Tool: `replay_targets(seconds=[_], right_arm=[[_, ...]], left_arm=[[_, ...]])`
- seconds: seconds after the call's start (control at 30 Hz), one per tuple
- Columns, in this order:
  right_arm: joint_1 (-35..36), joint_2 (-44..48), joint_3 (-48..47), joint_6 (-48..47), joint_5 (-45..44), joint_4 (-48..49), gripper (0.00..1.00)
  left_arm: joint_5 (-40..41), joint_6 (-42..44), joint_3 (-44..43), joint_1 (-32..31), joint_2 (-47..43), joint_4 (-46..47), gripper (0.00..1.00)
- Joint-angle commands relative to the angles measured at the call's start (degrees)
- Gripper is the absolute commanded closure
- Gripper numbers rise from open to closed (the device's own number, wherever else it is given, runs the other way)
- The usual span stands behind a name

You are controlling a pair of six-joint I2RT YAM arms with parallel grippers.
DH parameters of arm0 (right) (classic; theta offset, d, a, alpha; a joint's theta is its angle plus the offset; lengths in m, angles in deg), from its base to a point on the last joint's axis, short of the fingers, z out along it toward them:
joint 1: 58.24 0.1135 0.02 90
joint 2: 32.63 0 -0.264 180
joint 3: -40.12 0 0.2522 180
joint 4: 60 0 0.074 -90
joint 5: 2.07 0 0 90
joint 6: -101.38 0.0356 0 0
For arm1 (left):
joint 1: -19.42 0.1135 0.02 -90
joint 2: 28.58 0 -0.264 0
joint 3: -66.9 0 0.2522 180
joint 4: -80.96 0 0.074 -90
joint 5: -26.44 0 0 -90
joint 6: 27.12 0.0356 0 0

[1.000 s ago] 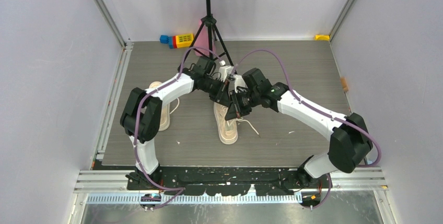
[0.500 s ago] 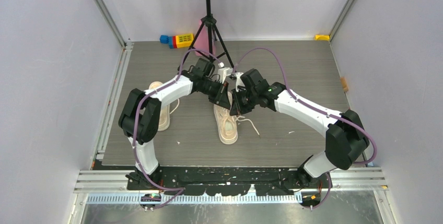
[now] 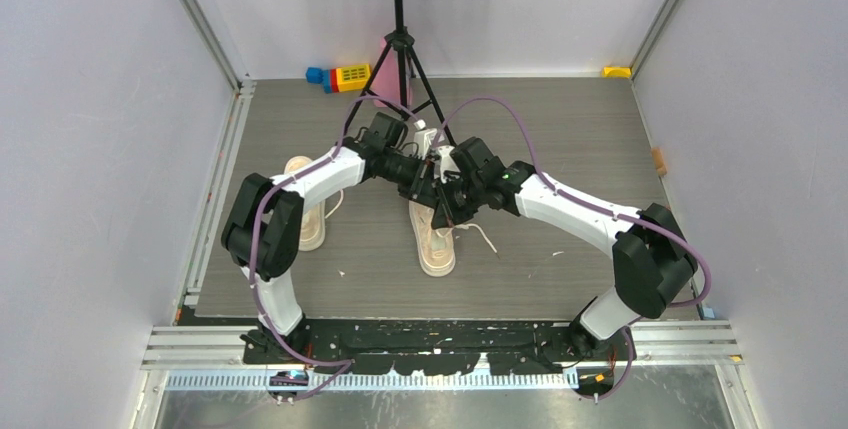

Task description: Tie the shoes

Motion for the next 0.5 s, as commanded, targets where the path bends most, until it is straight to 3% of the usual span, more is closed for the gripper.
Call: replay_targets(seconds=[0.0,0.2,0.47], right_arm=[[0.43,-0.06,0.58,-0.54,2.95,1.50,1.00],[0.54,-1.13,0.87,-0.03,13.36,2.96,1.00],[0.47,0.91,0.77,-0.81,8.68,1.23,1.00]], left_arm=[[-2.82,-0.99,0.74,0.18,-4.82,3.45,1.00],[-2.04,-1.87,1.72,0.57,-5.77,3.62,1.00],[-2.28,-3.95,1.84,1.06,-6.16,4.73,1.00]])
